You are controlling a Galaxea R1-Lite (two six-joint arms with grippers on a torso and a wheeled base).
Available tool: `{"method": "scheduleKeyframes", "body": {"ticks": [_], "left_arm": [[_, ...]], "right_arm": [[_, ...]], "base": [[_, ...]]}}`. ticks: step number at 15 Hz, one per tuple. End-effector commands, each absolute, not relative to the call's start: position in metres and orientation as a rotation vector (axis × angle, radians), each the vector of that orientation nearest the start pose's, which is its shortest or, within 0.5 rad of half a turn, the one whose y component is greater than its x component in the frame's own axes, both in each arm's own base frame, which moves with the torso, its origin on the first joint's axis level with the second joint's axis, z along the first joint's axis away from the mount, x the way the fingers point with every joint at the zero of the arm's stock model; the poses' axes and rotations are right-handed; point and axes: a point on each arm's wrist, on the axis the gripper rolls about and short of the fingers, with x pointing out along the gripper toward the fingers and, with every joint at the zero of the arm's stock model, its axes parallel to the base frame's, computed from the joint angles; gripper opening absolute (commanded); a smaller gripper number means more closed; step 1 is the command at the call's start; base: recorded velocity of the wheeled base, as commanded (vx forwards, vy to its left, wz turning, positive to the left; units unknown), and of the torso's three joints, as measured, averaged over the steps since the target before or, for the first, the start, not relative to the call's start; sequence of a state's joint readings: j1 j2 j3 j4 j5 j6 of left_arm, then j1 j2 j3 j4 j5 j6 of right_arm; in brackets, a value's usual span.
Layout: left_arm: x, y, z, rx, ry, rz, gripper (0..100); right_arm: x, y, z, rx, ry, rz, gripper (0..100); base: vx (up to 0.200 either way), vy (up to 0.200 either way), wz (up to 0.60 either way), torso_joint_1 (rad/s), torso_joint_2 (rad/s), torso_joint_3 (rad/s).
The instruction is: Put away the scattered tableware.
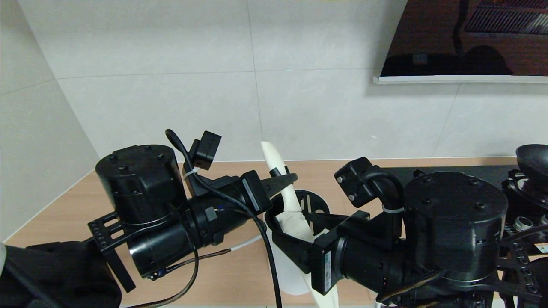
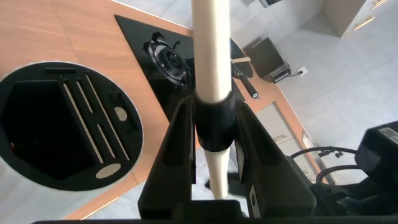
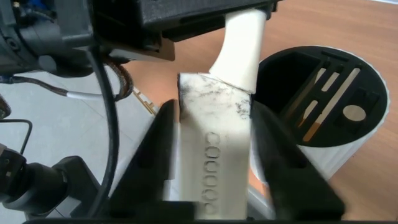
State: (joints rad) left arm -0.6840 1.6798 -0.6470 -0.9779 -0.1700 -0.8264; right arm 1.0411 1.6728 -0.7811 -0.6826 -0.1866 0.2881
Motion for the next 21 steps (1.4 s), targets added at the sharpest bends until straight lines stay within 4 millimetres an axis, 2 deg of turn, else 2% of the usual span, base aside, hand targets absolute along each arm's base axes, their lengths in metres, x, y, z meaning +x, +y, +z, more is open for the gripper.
{"method": "scheduleKeyframes", "body": {"ticks": [1,6,9,12,16,17,21], "left_arm": [[0.221,-0.185,0.183,-0.762,0.397,-0.784,0],[0.221,-0.183,0.186,-0.768,0.376,-0.772,0],[0.224,-0.178,0.189,-0.772,0.335,-0.751,0],[0.222,-0.169,0.205,-0.748,0.275,-0.734,0],[0.237,-0.163,0.239,-0.72,0.216,-0.475,0],[0.237,-0.162,0.241,-0.69,0.199,-0.457,0],[0.255,-0.173,0.245,-0.341,-0.001,-0.214,0]], "right_arm": [[0.154,0.256,0.189,0.146,0.297,0.819,100],[0.156,0.255,0.19,0.15,0.292,0.811,100],[0.172,0.24,0.198,0.173,0.259,0.746,100],[0.174,0.228,0.21,0.194,0.221,0.726,100],[0.177,0.213,0.226,0.22,0.173,0.693,100],[0.178,0.212,0.226,0.22,0.172,0.688,100],[0.186,0.211,0.22,0.211,0.187,0.662,100]], "base": [[0.0,0.0,0.0,0.0,0.0,0.0],[0.0,0.0,0.0,0.0,0.0,0.0],[0.0,0.0,0.0,0.0,0.0,0.0],[0.0,0.0,0.0,0.0,0.0,0.0],[0.0,0.0,0.0,0.0,0.0,0.0],[0.0,0.0,0.0,0.0,0.0,0.0],[0.0,0.0,0.0,0.0,0.0,0.0]]}}
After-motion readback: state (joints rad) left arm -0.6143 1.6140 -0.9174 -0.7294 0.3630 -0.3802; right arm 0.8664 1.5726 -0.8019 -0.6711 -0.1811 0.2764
